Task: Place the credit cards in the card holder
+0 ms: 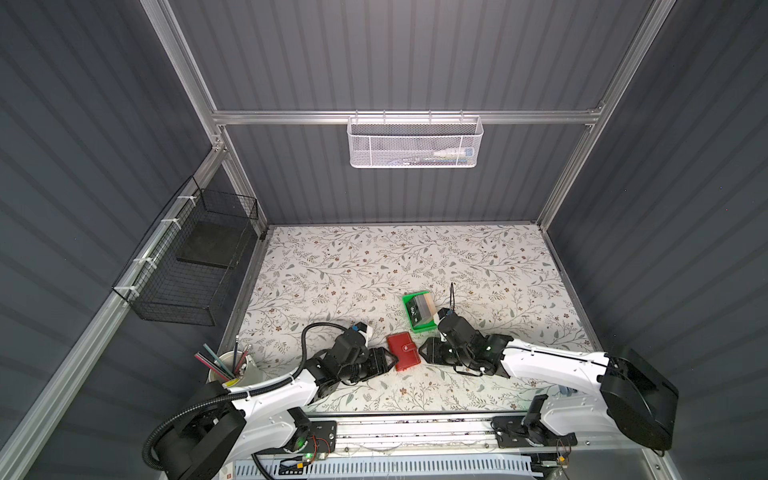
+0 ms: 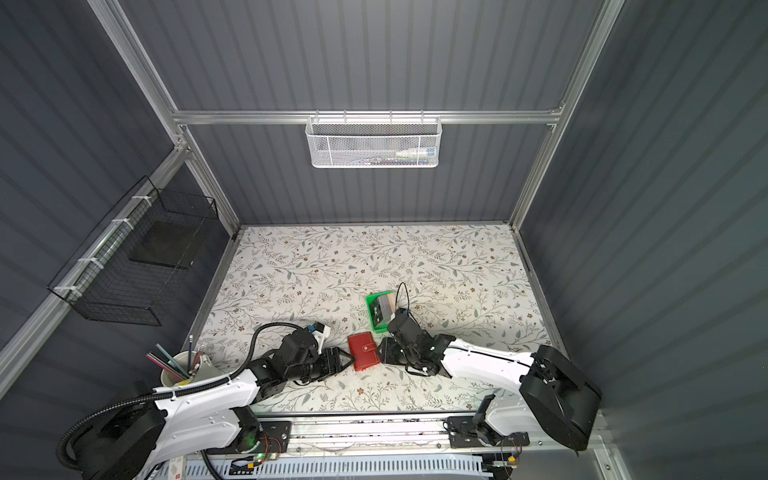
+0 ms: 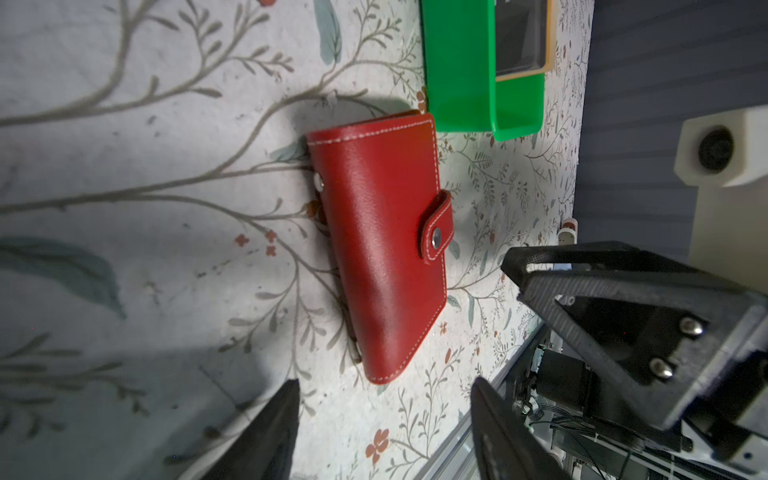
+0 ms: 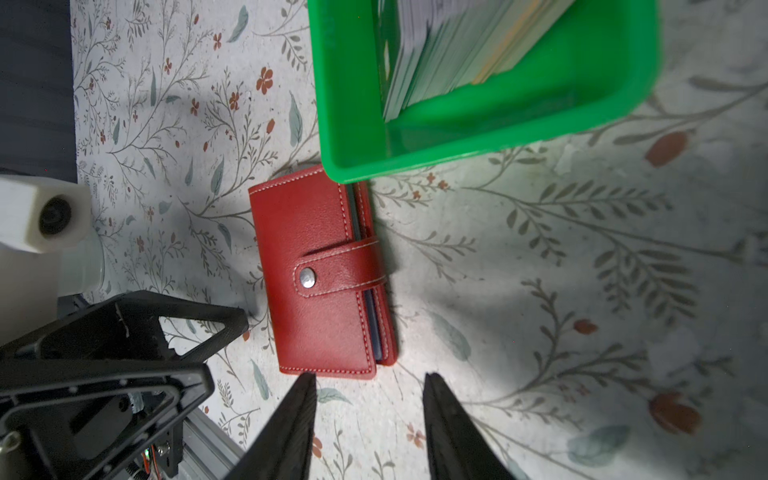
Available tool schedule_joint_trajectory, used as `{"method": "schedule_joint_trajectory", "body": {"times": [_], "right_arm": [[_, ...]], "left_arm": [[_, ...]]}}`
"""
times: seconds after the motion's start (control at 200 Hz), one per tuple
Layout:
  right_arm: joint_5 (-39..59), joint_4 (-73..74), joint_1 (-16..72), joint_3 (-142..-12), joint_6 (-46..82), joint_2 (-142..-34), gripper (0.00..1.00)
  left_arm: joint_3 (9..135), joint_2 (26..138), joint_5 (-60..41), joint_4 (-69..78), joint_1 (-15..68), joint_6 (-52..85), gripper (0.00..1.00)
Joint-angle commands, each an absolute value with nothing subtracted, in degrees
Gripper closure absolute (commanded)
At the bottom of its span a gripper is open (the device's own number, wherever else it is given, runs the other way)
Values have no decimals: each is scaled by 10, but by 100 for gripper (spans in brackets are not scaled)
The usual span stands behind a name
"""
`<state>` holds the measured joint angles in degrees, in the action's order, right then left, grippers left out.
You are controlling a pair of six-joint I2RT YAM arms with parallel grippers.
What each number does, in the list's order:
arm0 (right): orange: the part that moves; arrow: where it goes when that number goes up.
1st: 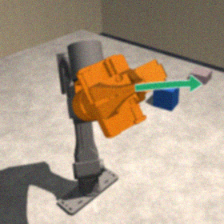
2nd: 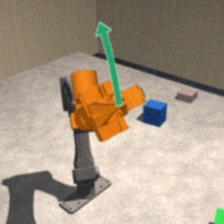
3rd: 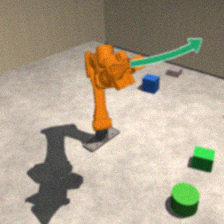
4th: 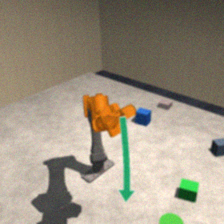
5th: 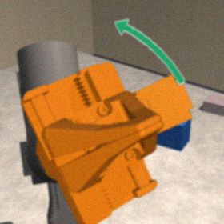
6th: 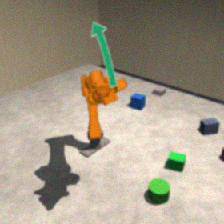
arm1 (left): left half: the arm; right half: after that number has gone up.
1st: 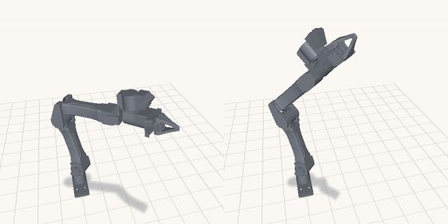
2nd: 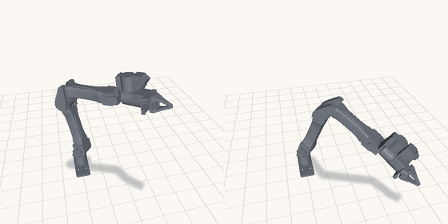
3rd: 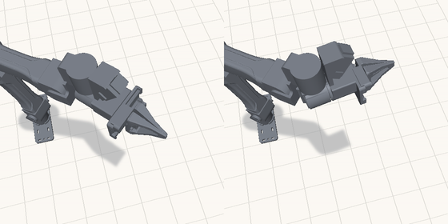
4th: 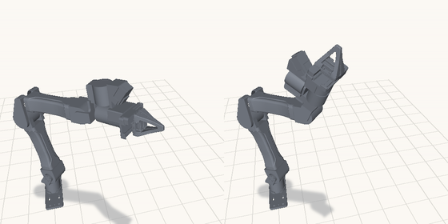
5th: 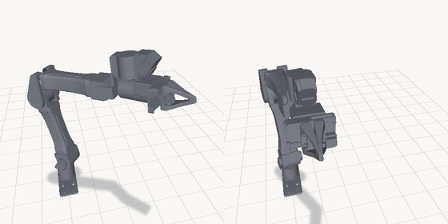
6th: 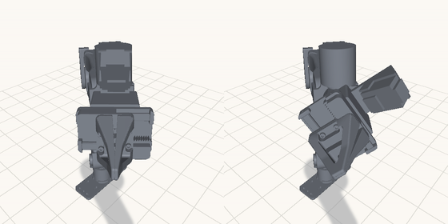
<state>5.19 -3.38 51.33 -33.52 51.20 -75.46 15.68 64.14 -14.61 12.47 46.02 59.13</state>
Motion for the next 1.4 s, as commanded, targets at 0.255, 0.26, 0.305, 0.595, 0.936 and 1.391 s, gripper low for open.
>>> {"method": "schedule_joint_trajectory", "body": {"times": [0.255,0.26,0.305,0.595,0.936,1.391], "right_arm": [[111,-11,499,-336,469,-771,55],[110,-10,499,-336,469,-772,55],[112,-3,498,-336,468,-775,55],[108,24,496,-331,470,-792,57],[88,14,495,-362,481,-824,61],[106,46,465,-379,482,-877,60]], "left_arm": [[150,644,-118,141,457,620,36],[151,645,-118,141,457,621,36],[153,650,-114,141,458,620,36],[170,708,-156,176,458,615,38],[176,741,-180,219,458,606,39],[178,746,-149,219,458,605,42]]}}
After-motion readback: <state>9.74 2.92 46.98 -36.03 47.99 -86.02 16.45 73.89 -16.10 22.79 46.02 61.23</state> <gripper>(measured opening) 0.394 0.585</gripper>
